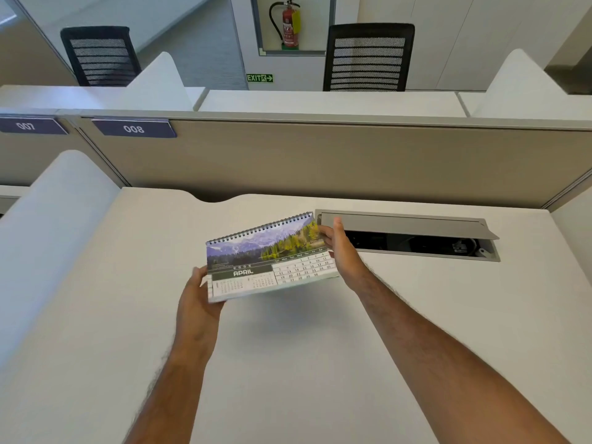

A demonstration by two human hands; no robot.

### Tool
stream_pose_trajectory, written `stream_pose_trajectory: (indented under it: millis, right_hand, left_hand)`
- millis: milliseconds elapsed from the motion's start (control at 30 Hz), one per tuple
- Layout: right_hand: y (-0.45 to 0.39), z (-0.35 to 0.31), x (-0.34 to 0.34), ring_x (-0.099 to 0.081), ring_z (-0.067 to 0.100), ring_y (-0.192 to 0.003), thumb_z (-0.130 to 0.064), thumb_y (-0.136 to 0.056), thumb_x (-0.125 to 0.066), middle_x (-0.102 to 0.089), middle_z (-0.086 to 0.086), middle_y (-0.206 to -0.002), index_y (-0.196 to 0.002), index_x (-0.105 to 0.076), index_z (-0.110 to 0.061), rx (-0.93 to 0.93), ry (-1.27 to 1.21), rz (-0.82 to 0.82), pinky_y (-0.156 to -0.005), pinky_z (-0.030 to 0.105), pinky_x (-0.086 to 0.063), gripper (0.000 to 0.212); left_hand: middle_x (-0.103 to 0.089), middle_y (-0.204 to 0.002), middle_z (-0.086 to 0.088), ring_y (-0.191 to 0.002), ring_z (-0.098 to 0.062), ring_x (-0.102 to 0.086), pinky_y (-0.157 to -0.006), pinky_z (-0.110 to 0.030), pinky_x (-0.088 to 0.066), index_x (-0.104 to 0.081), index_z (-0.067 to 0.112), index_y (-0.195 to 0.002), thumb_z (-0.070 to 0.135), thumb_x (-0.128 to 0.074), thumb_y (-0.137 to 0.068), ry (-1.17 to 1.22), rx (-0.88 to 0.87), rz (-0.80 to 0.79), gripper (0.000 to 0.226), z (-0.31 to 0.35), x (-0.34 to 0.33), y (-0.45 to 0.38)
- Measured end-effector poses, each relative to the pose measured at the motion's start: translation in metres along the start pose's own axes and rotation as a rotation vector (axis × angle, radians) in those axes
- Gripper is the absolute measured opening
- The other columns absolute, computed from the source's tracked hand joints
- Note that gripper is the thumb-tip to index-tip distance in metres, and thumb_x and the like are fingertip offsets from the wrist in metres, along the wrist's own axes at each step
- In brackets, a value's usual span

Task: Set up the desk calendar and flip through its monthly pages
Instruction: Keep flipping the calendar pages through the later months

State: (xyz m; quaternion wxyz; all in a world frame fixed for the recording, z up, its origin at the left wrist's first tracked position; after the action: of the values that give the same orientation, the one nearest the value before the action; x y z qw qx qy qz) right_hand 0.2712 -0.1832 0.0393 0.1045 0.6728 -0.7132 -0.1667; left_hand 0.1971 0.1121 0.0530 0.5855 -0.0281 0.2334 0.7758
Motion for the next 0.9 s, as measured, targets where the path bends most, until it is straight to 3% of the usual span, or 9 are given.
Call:
stream_pose_trajectory:
  millis: [67,133,200,300,433,667,900]
  right_hand:
    - [0.000,0.001,0.000,-0.056,0.007,-0.124,-0.063,-0.103,-0.012,-0.065,-0.008,-0.131,-0.127,-0.066,-0.022,0.004,-0.018,-0.027,-0.110,0.029,-0.037,0.072]
    - [0.002,-0.001,0.001,-0.052,0.008,-0.129,-0.062,-0.104,-0.012,-0.065,-0.016,-0.126,-0.116,-0.069,-0.037,0.022,0.000,-0.008,-0.118,0.039,-0.026,0.063]
    - [0.005,-0.005,-0.001,-0.050,0.011,-0.131,-0.059,-0.104,-0.008,-0.064,-0.015,-0.126,-0.108,-0.068,-0.043,0.035,0.032,-0.015,-0.116,0.040,-0.023,0.061]
    - [0.005,-0.008,-0.001,-0.051,0.013,-0.128,-0.054,-0.105,-0.004,-0.063,-0.009,-0.128,-0.115,-0.064,-0.038,0.059,0.076,-0.027,-0.112,0.039,-0.025,0.063]
    - [0.002,-0.006,-0.002,-0.051,0.012,-0.124,-0.055,-0.105,-0.003,-0.062,-0.009,-0.126,-0.116,-0.061,-0.038,0.045,0.096,-0.029,-0.108,0.036,-0.025,0.062]
    - [-0.001,-0.004,-0.001,-0.052,0.013,-0.125,-0.054,-0.105,-0.004,-0.063,-0.005,-0.129,-0.126,-0.061,-0.029,0.031,0.077,-0.011,-0.111,0.039,-0.025,0.065]
    - [0.002,-0.002,-0.001,-0.050,0.013,-0.125,-0.050,-0.107,-0.003,-0.060,-0.004,-0.130,-0.141,-0.056,-0.017,0.017,0.074,-0.004,-0.109,0.035,-0.025,0.071]
  left_hand:
    - [-0.080,-0.111,-0.007,-0.103,-0.021,-0.073,-0.084,-0.033,-0.061,-0.078,0.022,-0.105,0.037,-0.041,-0.111,0.075,-0.005,-0.013,0.040,0.011,-0.003,-0.004]
    - [-0.079,-0.119,-0.007,-0.105,-0.022,-0.075,-0.088,-0.035,-0.060,-0.075,0.023,-0.119,0.034,-0.042,-0.112,0.054,-0.030,-0.049,0.035,0.025,-0.012,-0.007]
    - [-0.076,-0.130,-0.005,-0.107,-0.021,-0.074,-0.093,-0.039,-0.059,-0.063,0.023,-0.139,0.034,-0.048,-0.109,-0.025,-0.064,-0.089,0.035,0.037,-0.020,-0.011]
    - [-0.076,-0.132,-0.004,-0.109,-0.023,-0.073,-0.094,-0.041,-0.059,-0.055,0.026,-0.149,0.035,-0.057,-0.105,-0.095,-0.074,-0.096,0.045,0.047,-0.026,-0.020]
    - [-0.079,-0.124,-0.004,-0.106,-0.025,-0.073,-0.098,-0.045,-0.059,-0.054,0.025,-0.148,0.027,-0.063,-0.105,-0.195,-0.040,-0.044,0.044,0.045,-0.021,-0.036]
    - [-0.082,-0.115,-0.002,-0.109,-0.027,-0.075,-0.098,-0.042,-0.059,-0.053,0.022,-0.150,0.025,-0.057,-0.108,-0.248,-0.009,-0.014,0.042,0.031,-0.013,-0.048]
    - [-0.073,-0.109,-0.013,-0.093,-0.024,-0.067,-0.082,-0.036,-0.057,-0.056,0.018,-0.141,0.023,-0.060,-0.107,-0.275,0.020,0.168,0.035,0.009,0.011,-0.049]
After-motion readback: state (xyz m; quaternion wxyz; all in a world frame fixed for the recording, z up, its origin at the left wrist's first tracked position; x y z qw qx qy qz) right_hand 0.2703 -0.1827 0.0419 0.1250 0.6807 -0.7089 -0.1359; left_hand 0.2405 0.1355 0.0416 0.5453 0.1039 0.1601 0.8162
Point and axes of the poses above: each hand's wrist, its own y-axis away from the middle knuckle, its own x-axis out of the back of the hand, z = x × y, the point moved 8 cm from there along -y, towards the middle knuckle
